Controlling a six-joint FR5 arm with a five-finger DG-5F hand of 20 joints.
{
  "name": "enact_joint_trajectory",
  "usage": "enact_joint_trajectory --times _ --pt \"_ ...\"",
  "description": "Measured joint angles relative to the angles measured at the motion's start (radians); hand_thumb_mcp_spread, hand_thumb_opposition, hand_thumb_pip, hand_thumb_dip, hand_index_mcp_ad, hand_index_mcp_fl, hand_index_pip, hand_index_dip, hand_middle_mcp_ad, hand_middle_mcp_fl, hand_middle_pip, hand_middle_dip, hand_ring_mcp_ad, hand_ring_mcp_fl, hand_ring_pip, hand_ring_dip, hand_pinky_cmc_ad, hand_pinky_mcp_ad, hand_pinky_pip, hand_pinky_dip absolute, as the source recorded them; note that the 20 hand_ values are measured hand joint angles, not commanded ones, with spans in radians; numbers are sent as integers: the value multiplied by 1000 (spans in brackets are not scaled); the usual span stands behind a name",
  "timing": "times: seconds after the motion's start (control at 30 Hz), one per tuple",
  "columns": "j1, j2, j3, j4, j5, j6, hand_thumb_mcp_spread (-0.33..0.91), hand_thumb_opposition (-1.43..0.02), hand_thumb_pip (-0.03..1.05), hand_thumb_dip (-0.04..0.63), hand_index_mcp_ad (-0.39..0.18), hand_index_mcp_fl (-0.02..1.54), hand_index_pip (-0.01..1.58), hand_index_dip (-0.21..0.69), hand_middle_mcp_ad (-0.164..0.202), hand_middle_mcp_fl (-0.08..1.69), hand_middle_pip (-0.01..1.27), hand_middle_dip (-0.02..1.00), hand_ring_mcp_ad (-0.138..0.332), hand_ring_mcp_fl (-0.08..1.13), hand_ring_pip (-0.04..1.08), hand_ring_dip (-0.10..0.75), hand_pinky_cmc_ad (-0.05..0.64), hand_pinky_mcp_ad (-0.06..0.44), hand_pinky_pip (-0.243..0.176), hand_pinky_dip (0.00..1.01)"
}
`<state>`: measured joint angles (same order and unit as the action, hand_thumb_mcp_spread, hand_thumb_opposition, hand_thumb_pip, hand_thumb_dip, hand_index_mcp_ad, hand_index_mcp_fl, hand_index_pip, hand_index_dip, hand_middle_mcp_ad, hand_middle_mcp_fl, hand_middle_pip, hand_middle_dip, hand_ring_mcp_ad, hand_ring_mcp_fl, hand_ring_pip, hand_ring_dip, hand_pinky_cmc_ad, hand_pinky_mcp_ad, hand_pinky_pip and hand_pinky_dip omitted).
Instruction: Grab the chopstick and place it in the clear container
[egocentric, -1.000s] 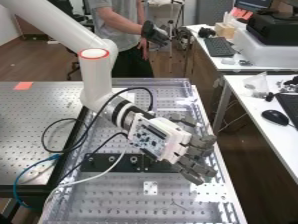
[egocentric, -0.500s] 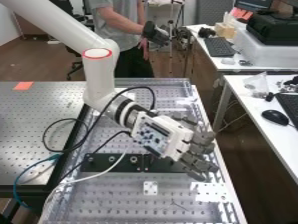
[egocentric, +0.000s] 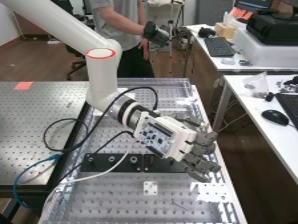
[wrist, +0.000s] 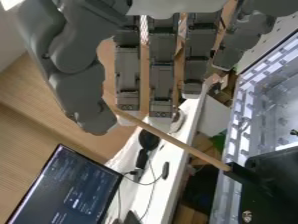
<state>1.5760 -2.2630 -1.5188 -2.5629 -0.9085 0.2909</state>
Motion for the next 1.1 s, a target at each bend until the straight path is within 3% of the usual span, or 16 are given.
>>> enact_joint_trajectory --times 0.33,0.37,0.6,1.1 --pt "-2 -7 2 -8 8 4 478 -782 695 290 -68 307 1346 0 75 555 716 602 115 435 73 400 330 199 -33 190" --pt "-2 -7 2 -7 8 2 487 -782 686 290 -72 307 1346 0 77 572 723 607 115 443 82 415 328 202 -16 194" --pt "-1 -9 5 -9 8 -1 503 -792 658 293 -91 360 1333 3 73 607 721 607 119 443 75 415 346 202 -2 192" --pt "-1 -13 13 -13 13 -4 534 -829 597 290 -119 440 1293 0 75 675 707 620 96 492 80 428 384 202 0 188"
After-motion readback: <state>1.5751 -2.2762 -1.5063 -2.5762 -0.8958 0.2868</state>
